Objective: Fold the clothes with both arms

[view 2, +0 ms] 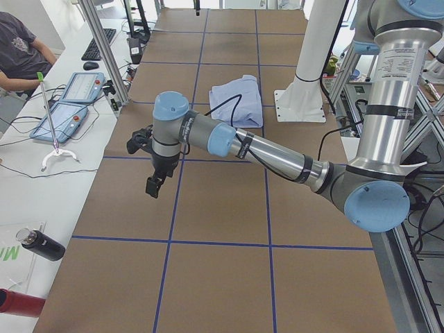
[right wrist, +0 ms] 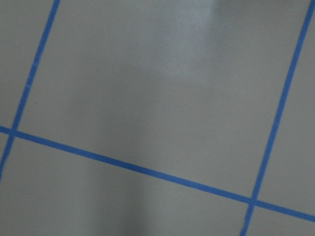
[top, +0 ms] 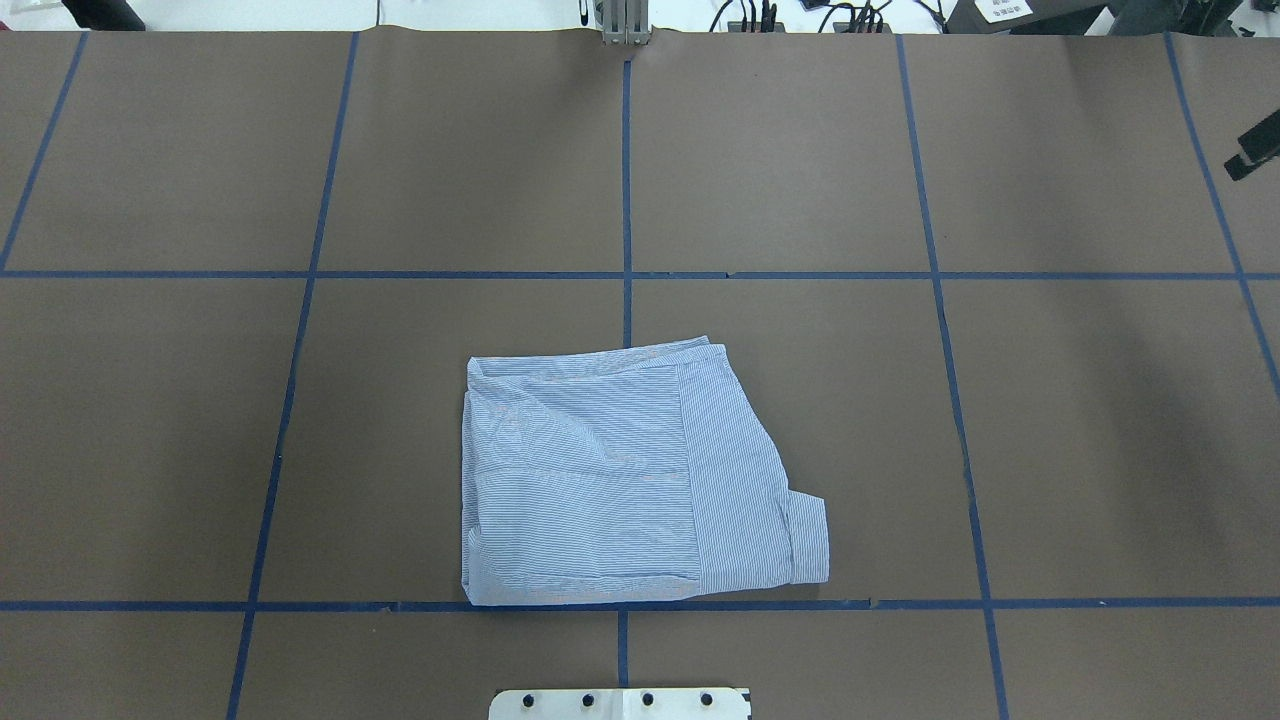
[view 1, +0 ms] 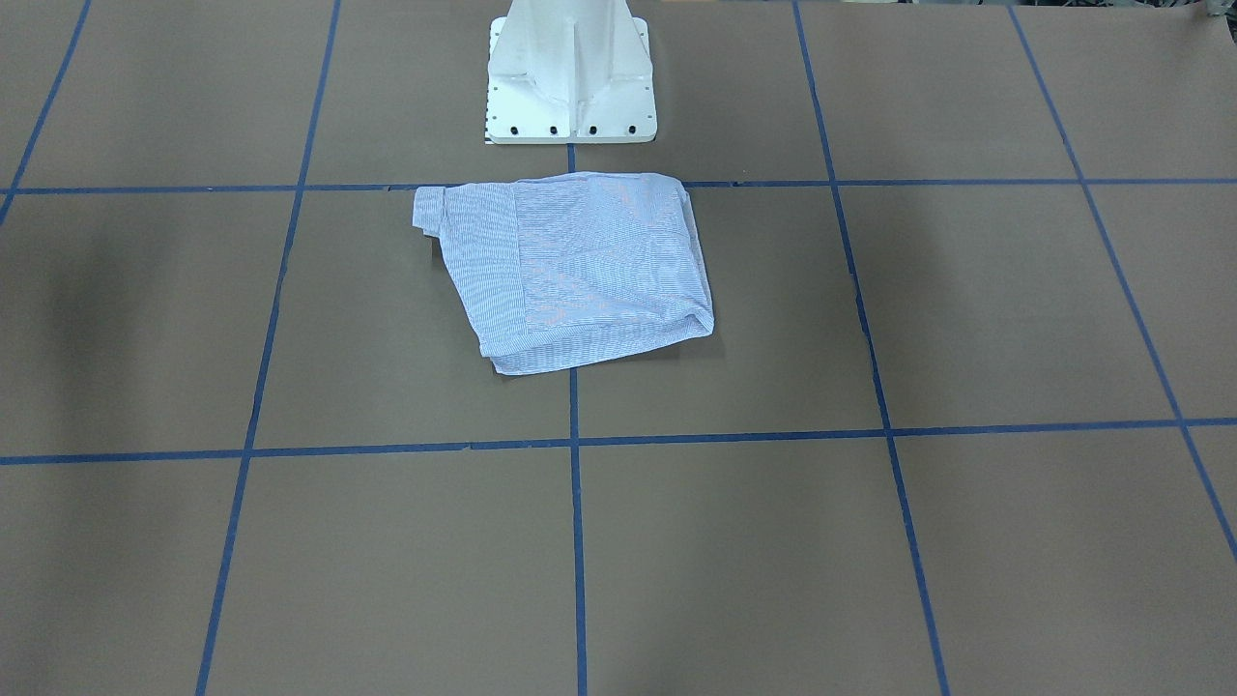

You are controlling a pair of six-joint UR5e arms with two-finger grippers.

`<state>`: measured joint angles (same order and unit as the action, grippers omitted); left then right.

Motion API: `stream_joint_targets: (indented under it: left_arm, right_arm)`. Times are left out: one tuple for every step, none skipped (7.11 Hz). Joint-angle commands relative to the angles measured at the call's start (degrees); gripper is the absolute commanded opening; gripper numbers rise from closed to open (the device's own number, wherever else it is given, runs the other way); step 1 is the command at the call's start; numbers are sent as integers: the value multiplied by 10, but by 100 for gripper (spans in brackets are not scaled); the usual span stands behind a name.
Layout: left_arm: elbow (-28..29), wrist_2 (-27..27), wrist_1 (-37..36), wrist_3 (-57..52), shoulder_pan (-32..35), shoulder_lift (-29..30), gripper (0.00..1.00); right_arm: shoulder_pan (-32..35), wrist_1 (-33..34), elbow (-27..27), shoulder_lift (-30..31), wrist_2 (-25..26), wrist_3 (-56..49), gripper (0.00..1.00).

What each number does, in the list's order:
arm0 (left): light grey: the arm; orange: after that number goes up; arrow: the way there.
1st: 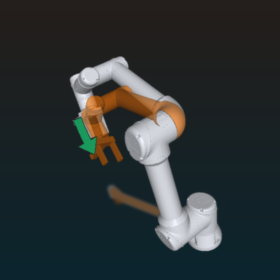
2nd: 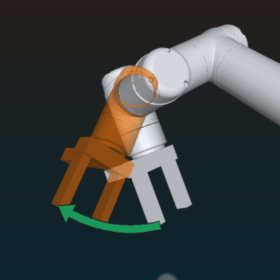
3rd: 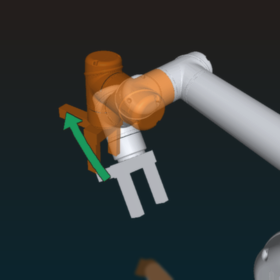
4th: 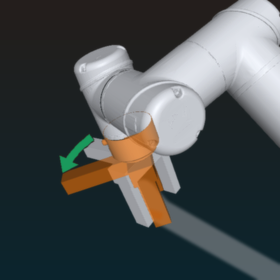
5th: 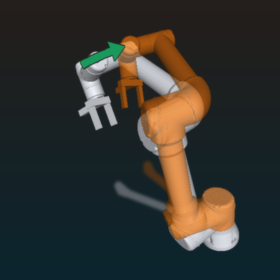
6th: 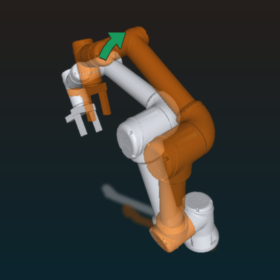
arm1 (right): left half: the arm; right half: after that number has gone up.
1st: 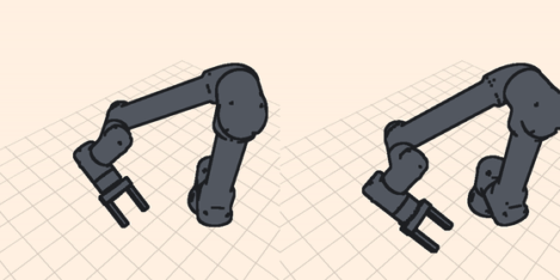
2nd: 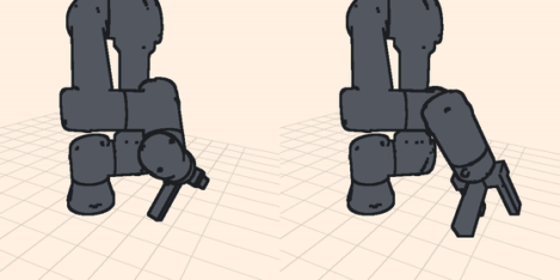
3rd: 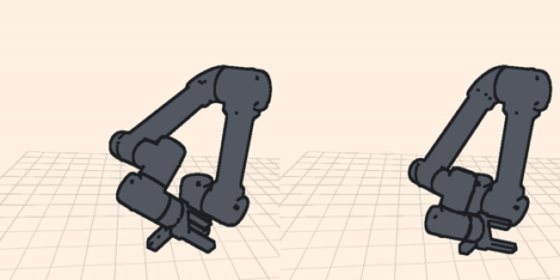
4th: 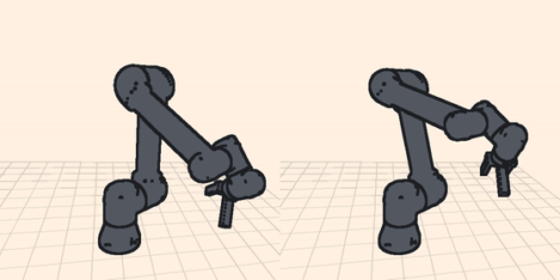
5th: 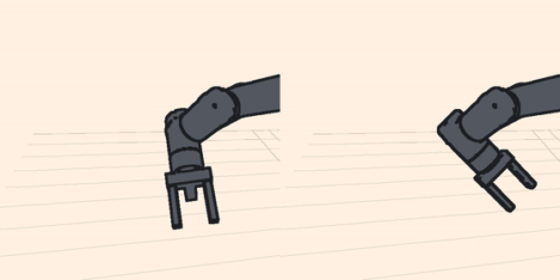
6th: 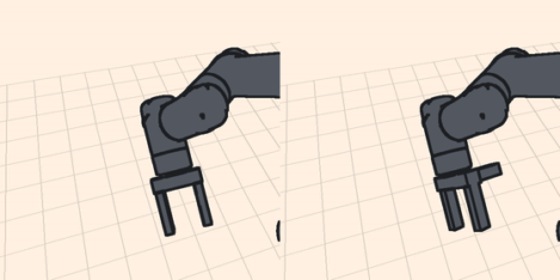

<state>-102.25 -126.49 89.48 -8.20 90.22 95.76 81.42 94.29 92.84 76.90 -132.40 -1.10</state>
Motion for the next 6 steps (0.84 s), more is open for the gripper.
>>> stream_joint_targets:
  left_arm:
    - [10,-55,-3,-21,34,-27,99]
    - [25,-66,7,-25,37,-36,100]
    - [48,-63,16,-23,37,-37,100]
    - [73,-59,28,-26,37,-38,100]
    - [78,-22,34,-28,45,-71,99]
    - [79,10,52,-23,44,-76,100]
  right_arm:
    - [53,3,4,40,0,-19,100]
    - [70,-1,3,50,1,-18,100]
    - [81,-7,9,76,1,-21,100]
    - [81,-7,10,83,1,-22,100]
    - [81,-7,16,87,1,-22,100]
    - [82,-7,31,121,8,-24,100]
